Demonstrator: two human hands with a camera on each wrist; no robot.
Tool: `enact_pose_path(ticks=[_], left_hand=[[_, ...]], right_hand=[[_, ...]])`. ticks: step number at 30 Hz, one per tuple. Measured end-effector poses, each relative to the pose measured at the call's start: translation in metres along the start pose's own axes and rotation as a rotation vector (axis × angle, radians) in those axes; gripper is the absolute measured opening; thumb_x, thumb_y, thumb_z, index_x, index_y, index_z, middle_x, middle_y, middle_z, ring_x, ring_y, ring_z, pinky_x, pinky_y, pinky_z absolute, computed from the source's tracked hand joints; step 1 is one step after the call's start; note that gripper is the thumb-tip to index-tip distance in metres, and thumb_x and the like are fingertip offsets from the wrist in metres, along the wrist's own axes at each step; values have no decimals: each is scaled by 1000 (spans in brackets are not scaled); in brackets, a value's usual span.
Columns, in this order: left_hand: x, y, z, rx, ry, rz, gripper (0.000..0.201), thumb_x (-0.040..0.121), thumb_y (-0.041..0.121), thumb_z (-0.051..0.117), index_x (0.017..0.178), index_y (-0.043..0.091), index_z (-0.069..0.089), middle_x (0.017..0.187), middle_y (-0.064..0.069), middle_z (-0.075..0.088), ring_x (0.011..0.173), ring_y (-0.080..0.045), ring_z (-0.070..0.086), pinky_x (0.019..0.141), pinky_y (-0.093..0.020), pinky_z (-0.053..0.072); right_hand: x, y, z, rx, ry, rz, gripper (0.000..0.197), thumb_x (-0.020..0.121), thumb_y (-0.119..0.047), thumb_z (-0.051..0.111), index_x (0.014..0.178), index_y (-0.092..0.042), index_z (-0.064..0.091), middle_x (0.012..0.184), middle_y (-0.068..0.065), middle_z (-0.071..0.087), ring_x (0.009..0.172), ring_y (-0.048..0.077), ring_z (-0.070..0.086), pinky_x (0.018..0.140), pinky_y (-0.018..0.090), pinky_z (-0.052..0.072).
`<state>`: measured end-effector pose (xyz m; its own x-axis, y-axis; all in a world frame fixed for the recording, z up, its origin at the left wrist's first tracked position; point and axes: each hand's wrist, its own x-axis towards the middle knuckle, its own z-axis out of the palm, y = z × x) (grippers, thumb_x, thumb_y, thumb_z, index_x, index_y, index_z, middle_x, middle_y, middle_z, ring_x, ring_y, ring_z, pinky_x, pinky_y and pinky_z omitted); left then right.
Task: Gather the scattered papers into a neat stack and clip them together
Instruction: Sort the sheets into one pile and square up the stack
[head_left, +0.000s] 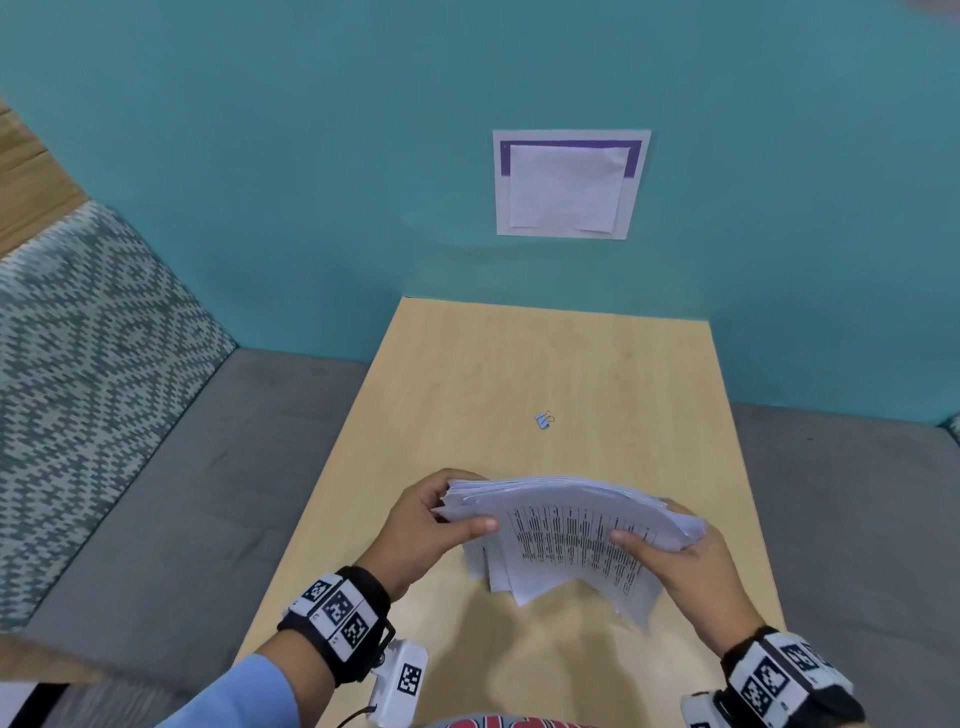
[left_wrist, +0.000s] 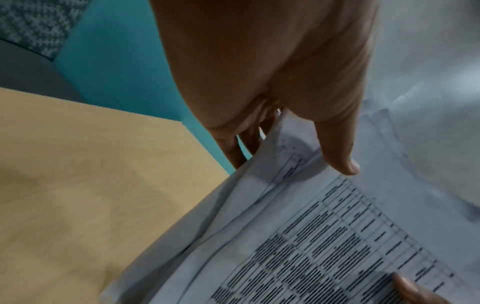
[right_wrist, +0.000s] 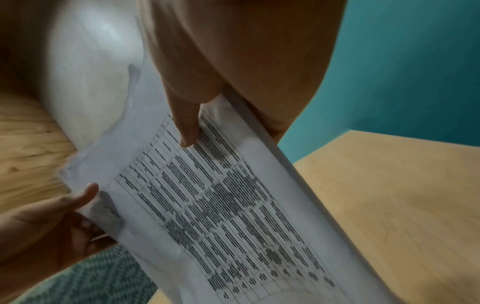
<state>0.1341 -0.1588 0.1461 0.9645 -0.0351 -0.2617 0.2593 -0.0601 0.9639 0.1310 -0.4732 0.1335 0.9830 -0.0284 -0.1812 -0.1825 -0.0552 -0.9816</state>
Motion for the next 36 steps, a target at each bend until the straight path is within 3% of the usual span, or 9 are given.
enact_pose_path(ticks=[6,10,12,16,23,25,28,32,36], left_hand=[[0,11,4,83,43,66,41,76,6,96,108,22,76,107,6,81,96,-11,73,84,-21,58],[-6,46,13,619,173,541,48,86,43,87,129,33,68,134,19,70,131,-3,62,117,-27,42],[-10,59,33,1017,59,770,65,93,63,69,147,29,57,154,12,59,149,-11,50,131,-49,23],[-25,55,102,1392,-308,646,83,102,70,39,167,20,25,175,-6,30,165,-27,23,125,-75,13],[-24,60,139,1224,-480,770,84,103,54,56,169,27,11,177,0,24,164,-22,19,131,-62,15],[-14,66,122,1249,-501,719,101,91,55,72,168,29,12,170,2,37,155,-22,37,126,-55,32],[1,74,86,1469,-472,460,104,81,47,82,164,30,23,136,-1,66,119,-28,65,91,-45,56],[7,84,63,1599,-377,356,22,93,23,62,113,26,69,104,-6,77,94,-37,72,65,-35,42],[7,94,49,1460,-339,304,13,93,23,64,100,25,75,98,-3,79,94,-29,71,66,-31,38]], right_hand=[[6,4,3,4,14,53,17,83,0,83,98,-9,81,93,8,84,86,21,79,75,26,62],[4,3,0,39,7,74,17,84,2,81,99,-6,81,94,10,84,85,20,79,73,23,62],[3,5,-2,62,-1,83,18,84,3,81,100,-5,81,95,12,83,86,21,78,76,29,62],[0,6,0,-5,-17,95,17,87,5,77,99,-6,79,92,12,83,83,21,75,76,32,58],[-3,4,8,-201,-91,143,33,94,11,62,77,-17,64,73,4,71,74,25,64,73,37,51],[-10,1,6,-68,-53,89,29,90,16,66,80,-11,73,72,1,77,71,16,69,69,28,55],[-10,2,5,-22,-30,8,11,88,3,77,90,-7,81,88,7,83,85,22,78,74,22,59],[-8,-2,14,-48,-51,-26,6,87,-6,81,89,-12,83,89,5,83,87,23,78,77,25,57],[-2,-12,13,-97,-86,-62,14,84,-7,84,90,-20,83,91,5,83,90,31,77,85,41,59]])
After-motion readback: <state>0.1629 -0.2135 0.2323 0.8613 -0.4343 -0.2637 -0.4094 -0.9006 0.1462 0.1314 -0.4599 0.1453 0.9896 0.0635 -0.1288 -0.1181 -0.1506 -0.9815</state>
